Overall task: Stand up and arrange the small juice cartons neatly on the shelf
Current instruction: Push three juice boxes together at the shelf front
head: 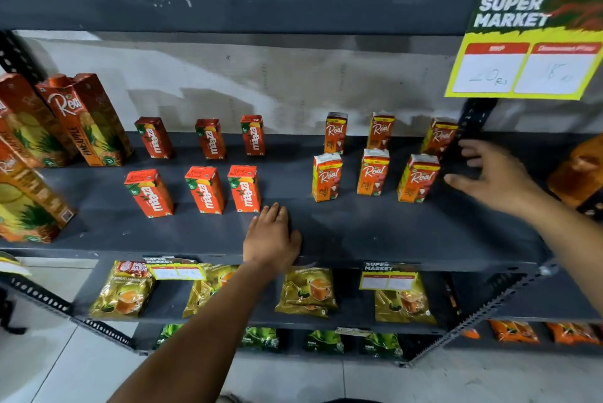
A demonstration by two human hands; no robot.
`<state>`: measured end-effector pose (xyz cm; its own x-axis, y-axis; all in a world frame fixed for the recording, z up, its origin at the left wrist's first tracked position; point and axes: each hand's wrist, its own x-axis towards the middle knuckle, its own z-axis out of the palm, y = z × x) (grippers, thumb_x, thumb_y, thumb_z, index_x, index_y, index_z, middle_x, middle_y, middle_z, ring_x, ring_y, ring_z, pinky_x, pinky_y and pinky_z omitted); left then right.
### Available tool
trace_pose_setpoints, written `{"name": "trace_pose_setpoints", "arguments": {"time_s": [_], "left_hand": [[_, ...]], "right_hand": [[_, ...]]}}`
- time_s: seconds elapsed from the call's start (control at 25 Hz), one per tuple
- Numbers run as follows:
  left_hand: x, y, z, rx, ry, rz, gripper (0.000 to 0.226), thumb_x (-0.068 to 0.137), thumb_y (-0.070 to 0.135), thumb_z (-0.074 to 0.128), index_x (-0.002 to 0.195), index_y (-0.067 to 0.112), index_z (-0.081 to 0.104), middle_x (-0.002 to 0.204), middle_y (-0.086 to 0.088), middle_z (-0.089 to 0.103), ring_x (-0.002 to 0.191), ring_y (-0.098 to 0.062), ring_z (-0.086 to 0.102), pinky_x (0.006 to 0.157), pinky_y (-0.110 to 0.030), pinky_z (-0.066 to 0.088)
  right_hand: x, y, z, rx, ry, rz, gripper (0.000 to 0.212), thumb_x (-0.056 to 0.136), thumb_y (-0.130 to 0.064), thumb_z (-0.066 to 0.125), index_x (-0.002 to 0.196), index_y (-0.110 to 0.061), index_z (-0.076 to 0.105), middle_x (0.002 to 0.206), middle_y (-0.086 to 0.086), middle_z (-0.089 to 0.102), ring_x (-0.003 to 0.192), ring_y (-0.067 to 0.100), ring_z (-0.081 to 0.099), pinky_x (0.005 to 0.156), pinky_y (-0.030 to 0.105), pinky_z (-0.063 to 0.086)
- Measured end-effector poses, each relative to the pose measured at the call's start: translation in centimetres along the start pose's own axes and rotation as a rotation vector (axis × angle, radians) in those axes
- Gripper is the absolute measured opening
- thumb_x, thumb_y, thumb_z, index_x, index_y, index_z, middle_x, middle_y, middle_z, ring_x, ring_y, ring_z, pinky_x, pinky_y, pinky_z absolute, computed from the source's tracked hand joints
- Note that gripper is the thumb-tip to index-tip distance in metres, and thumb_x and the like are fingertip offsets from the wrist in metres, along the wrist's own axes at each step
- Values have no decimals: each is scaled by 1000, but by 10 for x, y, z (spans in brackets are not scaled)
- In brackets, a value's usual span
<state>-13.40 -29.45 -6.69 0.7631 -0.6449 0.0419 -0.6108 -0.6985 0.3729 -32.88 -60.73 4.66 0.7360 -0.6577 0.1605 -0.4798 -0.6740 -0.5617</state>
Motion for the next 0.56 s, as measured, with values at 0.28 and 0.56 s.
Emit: {"name": "trace_pose_setpoints", "arguments": {"time_s": [0.28,0.56], "left_hand": [[58,28,-4,-517,-52,-119,94,75,36,81,149,10,30,150,-11,44,137,-28,43,112,-45,37],[112,51,-7,-671,-254,3,48,73,11,84,111,22,56,106,1,66,99,-15,62,98,-35,48]], "right_hand": [[11,33,37,315,-216,172,91,72,-1,79,147,-16,29,128,2,47,118,23,52,100,45,45],[37,29,77,309,-228,184,62,72,-11,82,127,-15,53,118,4,64,108,18,60,97,38,45]]}}
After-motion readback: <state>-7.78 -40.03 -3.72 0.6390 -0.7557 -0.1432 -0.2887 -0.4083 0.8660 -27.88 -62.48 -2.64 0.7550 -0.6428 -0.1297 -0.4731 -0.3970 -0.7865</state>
